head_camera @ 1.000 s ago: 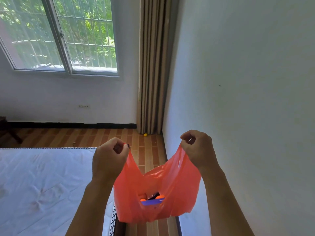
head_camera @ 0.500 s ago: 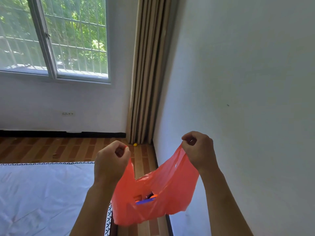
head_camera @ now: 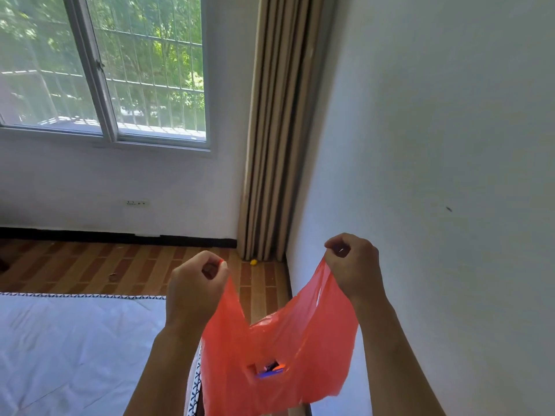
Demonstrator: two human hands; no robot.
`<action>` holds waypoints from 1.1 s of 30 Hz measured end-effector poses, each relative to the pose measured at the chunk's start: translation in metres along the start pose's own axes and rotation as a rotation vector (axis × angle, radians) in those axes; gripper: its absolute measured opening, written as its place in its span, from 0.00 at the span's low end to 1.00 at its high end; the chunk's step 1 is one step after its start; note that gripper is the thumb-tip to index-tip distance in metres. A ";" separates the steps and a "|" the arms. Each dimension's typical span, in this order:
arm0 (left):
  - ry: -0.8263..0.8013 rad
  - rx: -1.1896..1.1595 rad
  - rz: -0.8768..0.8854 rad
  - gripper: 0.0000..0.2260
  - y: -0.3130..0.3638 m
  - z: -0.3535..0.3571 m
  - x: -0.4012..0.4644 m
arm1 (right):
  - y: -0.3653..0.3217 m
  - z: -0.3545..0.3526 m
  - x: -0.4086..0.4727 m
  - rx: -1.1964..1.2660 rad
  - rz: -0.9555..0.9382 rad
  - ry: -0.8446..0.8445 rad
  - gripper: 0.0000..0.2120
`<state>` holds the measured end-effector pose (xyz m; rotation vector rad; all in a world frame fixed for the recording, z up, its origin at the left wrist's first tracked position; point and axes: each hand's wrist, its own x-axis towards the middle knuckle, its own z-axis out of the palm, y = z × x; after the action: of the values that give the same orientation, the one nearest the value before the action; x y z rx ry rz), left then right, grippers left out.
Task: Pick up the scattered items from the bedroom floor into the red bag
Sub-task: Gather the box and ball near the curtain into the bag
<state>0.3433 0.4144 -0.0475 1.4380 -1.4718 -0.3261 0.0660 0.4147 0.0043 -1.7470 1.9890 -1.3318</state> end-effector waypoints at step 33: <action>-0.024 0.011 -0.139 0.06 -0.092 0.225 0.353 | 0.073 0.199 0.371 0.005 0.003 -0.052 0.09</action>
<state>0.3008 -0.0117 -0.0596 1.5536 -1.3977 -0.4225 0.0329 -0.0113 -0.0123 -1.7569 1.9581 -1.2760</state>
